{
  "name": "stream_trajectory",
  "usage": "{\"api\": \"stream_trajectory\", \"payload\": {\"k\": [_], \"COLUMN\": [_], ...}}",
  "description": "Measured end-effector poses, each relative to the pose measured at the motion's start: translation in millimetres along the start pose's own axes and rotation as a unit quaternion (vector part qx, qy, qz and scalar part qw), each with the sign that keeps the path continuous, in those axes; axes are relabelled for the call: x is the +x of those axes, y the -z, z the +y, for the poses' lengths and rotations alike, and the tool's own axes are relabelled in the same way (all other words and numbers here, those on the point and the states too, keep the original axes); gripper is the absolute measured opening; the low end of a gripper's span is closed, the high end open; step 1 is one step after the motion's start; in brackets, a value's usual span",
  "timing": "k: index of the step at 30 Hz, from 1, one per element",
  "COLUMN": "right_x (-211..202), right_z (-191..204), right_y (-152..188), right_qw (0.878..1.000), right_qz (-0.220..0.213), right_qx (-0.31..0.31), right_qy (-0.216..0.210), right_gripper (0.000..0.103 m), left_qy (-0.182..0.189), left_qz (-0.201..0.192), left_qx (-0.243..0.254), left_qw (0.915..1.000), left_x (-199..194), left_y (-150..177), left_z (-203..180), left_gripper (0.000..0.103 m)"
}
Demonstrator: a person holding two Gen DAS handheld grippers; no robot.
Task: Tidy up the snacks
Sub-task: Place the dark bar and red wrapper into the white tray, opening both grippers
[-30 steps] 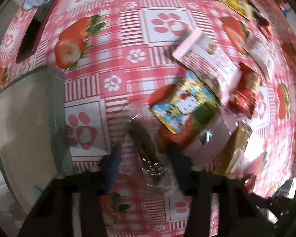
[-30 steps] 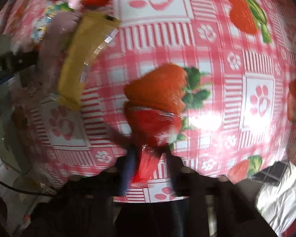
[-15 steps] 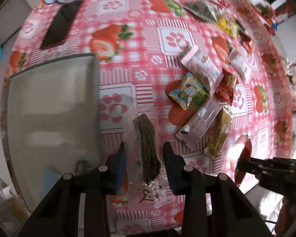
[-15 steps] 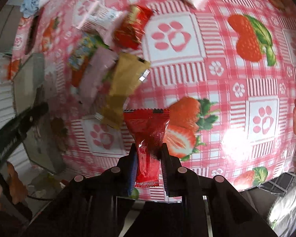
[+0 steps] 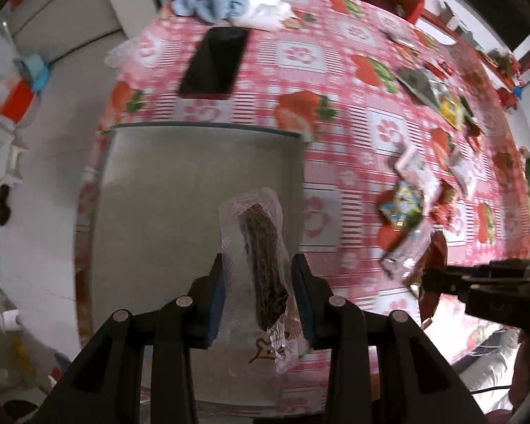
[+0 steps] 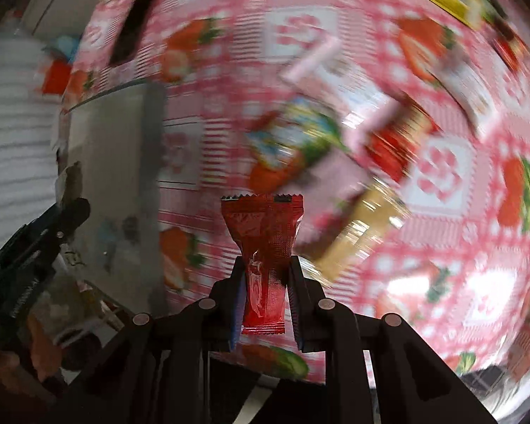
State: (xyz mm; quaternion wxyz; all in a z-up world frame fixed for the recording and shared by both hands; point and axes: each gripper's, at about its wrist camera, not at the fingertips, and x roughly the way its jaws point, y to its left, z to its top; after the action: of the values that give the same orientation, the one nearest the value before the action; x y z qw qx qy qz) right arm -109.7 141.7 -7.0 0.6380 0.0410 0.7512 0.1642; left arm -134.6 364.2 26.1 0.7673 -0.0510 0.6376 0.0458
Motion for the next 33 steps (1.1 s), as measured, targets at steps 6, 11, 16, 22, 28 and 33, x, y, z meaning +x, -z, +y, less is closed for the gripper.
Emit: {"api": "stream_trajectory", "payload": {"k": [6,11,16,22,28,33], "right_x": [12,24,45,66,83,74], "right_z": [69,123,161,183,194,189], "right_y": [-27,-42,-50,-52,-57,-54], "right_qw": [0.998,0.995,0.992,0.989,0.989,0.99], "right_qz": [-0.001,0.003,0.015,0.032,0.048,0.03], "right_qx": [-0.055,-0.1,-0.126,-0.141,-0.14,-0.137], "right_qy": [-0.011,-0.014,-0.009,0.005,0.016,0.02], "right_gripper": [0.023,0.023,0.023,0.023,0.029,0.086], "left_qy": [0.0,-0.007,-0.01,-0.014,-0.023,-0.03], "left_qz": [0.012,0.018,0.03,0.046,0.051,0.041], "left_qx": [-0.042,-0.061,-0.072,-0.065,-0.053,-0.044], "left_qw": [0.999,0.998,0.9969,0.9968,0.997,0.9977], "left_x": [6,10,17,24,25,20], "left_y": [11,18,27,36,42,39], "left_z": [39,63,79,83,81,74], "left_gripper": [0.039,0.039,0.039,0.041,0.069,0.078]}}
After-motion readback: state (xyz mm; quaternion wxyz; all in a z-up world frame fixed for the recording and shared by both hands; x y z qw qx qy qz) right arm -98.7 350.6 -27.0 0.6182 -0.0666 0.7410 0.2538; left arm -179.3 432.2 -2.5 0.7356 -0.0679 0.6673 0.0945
